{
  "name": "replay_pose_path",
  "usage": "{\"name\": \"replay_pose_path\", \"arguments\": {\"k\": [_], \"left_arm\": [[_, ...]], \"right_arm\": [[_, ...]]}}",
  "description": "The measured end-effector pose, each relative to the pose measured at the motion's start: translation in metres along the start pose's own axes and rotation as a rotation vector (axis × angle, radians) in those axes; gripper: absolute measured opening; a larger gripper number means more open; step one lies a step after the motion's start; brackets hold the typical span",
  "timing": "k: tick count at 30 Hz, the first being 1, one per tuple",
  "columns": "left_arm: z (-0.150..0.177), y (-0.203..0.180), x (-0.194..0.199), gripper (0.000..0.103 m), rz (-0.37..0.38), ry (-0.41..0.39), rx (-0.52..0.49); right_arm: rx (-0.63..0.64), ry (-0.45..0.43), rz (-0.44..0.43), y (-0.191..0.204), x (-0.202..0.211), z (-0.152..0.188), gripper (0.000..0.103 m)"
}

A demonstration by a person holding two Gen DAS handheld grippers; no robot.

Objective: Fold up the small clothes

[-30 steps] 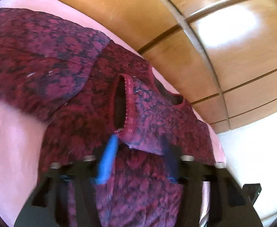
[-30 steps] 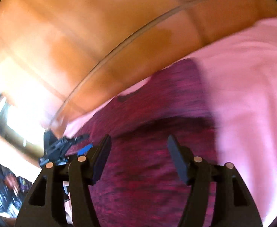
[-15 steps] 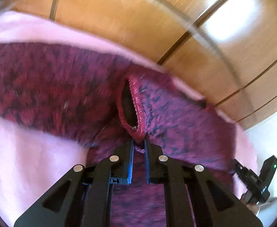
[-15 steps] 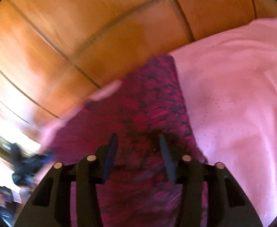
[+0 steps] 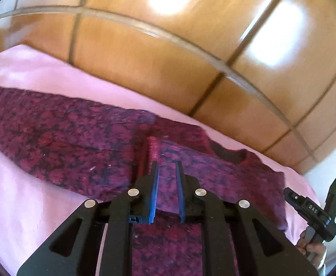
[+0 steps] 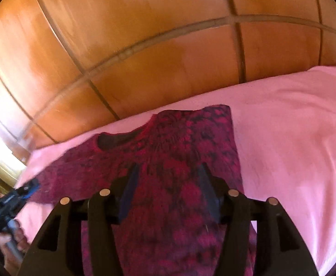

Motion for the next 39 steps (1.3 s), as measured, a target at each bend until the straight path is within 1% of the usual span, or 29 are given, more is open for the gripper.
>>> {"name": "replay_pose_path", "arguments": {"k": [1,2,4,5,6,8,10,12,13,14,15,16,17,18,19,21,24,26,28,30,32,33,35,37,38,39], "left_arm": [[0.006,-0.001,-0.009,0.013,0.004,0.043,-0.011],[0.012,0.003,-0.015,0.013,-0.008,0.064,-0.021],[0.026,0.006,-0.034,0.013,-0.047,0.118,-0.068],[0.037,0.012,-0.046,0.013,-0.086,0.151,-0.104],[0.04,0.014,-0.052,0.013,-0.096,0.146,-0.108],[0.04,0.016,-0.054,0.013,-0.073,0.123,-0.09],[0.038,0.016,-0.053,0.013,-0.061,0.12,-0.075],[0.035,0.021,-0.043,0.013,-0.027,0.114,-0.041],[0.033,0.026,-0.036,0.013,-0.022,0.108,-0.024],[0.032,0.033,-0.026,0.014,-0.021,0.099,-0.003],[0.03,0.045,-0.014,0.032,-0.029,0.088,0.032],[0.027,0.054,-0.005,0.053,-0.022,0.072,0.069],[0.021,0.065,0.009,0.06,-0.01,0.033,0.123],[0.016,0.078,0.021,0.061,-0.02,-0.004,0.169],[0.014,0.092,0.031,0.062,-0.044,-0.001,0.207],[0.008,0.125,0.051,0.065,-0.03,-0.033,0.316],[0.001,0.186,0.081,0.065,-0.066,-0.101,0.476],[-0.003,0.217,0.095,0.065,-0.092,-0.131,0.538],[-0.008,0.247,0.108,0.065,-0.133,-0.15,0.561],[-0.013,0.272,0.116,0.065,-0.151,-0.157,0.608],[-0.021,0.293,0.12,0.065,-0.118,-0.163,0.666],[-0.022,0.301,0.121,0.065,-0.119,-0.161,0.691],[-0.032,0.32,0.122,0.065,-0.081,-0.172,0.762],[-0.038,0.33,0.117,0.062,-0.079,-0.178,0.812],[-0.043,0.336,0.116,0.061,-0.082,-0.18,0.821],[-0.046,0.336,0.112,0.055,-0.096,-0.178,0.819]], "right_arm": [[0.006,0.012,0.013,-0.001,-0.011,0.002,0.056],[0.012,0.022,0.033,-0.003,-0.02,0.003,0.058],[0.023,0.038,0.059,-0.005,-0.04,0.014,0.06],[0.036,0.04,0.072,-0.006,-0.047,0.018,0.063],[0.048,0.039,0.079,-0.007,-0.053,0.022,0.064],[0.064,0.025,0.096,-0.009,-0.06,0.027,0.065],[0.098,0.01,0.107,-0.006,-0.06,0.028,0.069],[0.131,0.013,0.123,-0.001,-0.063,0.029,0.075],[0.144,0.014,0.129,0.0,-0.065,0.028,0.077],[0.155,0.012,0.134,0.005,-0.065,0.028,0.081],[0.169,0.003,0.138,0.01,-0.061,0.027,0.084],[0.173,-0.015,0.133,0.016,-0.054,0.025,0.085],[0.171,-0.028,0.126,0.019,-0.05,0.025,0.088],[0.168,-0.047,0.115,0.026,-0.04,0.026,0.091],[0.168,-0.053,0.106,0.032,-0.033,0.029,0.092],[0.171,-0.044,0.073,0.045,-0.018,0.043,0.094],[0.176,-0.033,0.03,0.064,0.003,0.068,0.096],[0.202,-0.029,0.017,0.073,0.013,0.086,0.097],[0.248,-0.004,0.01,0.083,0.019,0.109,0.097],[0.285,0.022,0.016,0.087,0.019,0.129,0.097],[0.318,0.047,0.032,0.089,0.016,0.146,0.097],[0.343,0.049,0.049,0.089,0.014,0.154,0.098],[0.356,0.045,0.061,0.091,0.013,0.159,0.101],[0.347,0.055,0.058,0.091,0.01,0.161,0.101],[0.338,0.059,0.053,0.089,0.009,0.162,0.101],[0.33,0.06,0.046,0.088,0.008,0.162,0.101]]}}
Point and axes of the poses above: each gripper's, at about its wrist camera, not at the fingertips, and x roughly against the way its jaws point, y to its left, z to its underside, the point moved 10 cm from there along -x, roughly the way its jaws point, and after that the axes turned 6 degrees about -y, right-handed, at the moved point
